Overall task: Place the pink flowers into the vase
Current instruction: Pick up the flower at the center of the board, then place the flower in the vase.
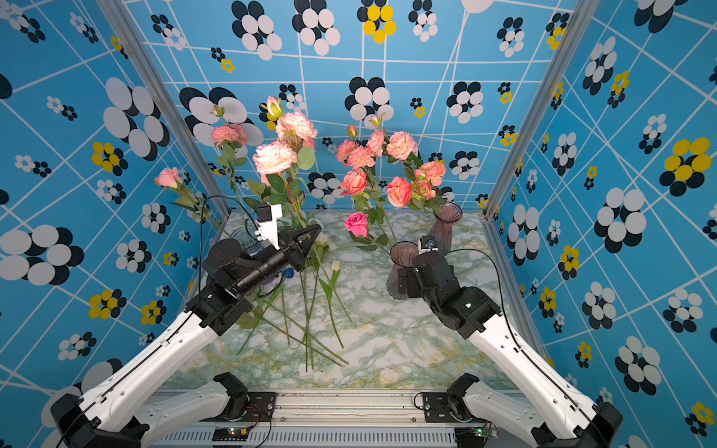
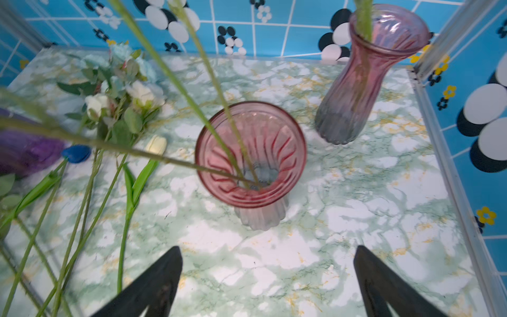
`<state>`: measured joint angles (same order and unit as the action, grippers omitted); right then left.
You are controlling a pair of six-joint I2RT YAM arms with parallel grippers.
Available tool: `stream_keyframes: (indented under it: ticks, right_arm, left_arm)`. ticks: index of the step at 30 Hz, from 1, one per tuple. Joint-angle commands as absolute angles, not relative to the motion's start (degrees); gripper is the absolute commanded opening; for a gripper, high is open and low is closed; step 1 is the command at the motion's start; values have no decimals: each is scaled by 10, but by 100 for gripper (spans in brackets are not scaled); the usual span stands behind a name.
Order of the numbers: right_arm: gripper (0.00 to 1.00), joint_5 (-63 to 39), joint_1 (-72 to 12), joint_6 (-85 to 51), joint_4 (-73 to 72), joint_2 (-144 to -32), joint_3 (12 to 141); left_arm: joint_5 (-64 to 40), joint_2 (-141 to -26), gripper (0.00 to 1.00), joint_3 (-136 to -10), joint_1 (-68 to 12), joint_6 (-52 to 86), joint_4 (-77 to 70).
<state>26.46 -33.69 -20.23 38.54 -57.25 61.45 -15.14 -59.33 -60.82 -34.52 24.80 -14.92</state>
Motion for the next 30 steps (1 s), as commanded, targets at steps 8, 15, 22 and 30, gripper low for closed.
stream_keyframes:
  ticks: [8,15,22,30]
  right_arm:
    - [99,275,-236,-269,375,-609,625]
    - [99,255,-207,-275,352,-602,600]
    - [99,229,-185,-282,334,-606,580]
    - [99,208,-166,-282,318,-613,574]
  left_arm:
    - [-194,-665,0,-736,-420,215,-264]
    - [-162,-730,0,-759,-447,172,-380]
    - [-142,-803,0,-785,-473,124,-469]
    - [-117,-861,0,-798,-490,38,-500]
